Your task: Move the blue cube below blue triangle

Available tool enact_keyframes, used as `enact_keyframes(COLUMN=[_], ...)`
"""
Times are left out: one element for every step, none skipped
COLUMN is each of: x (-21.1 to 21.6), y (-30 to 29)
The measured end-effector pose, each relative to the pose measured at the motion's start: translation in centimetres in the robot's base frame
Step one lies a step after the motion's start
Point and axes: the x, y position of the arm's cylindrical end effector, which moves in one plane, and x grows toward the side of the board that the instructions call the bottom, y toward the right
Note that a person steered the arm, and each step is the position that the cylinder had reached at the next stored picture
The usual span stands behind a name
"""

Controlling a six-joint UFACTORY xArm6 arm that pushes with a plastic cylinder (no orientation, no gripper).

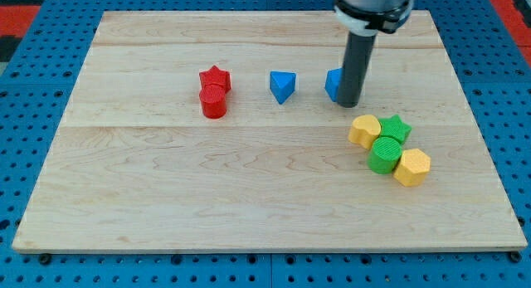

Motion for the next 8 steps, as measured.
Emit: enact_keyframes(x=[-1.5,-4.2,-5.1,-3.5,-1.6,-1.3,-1.3,-0.2], y=[2.1,2.9,0.8,0.4,-0.5,-1.6,-4.0,-5.4])
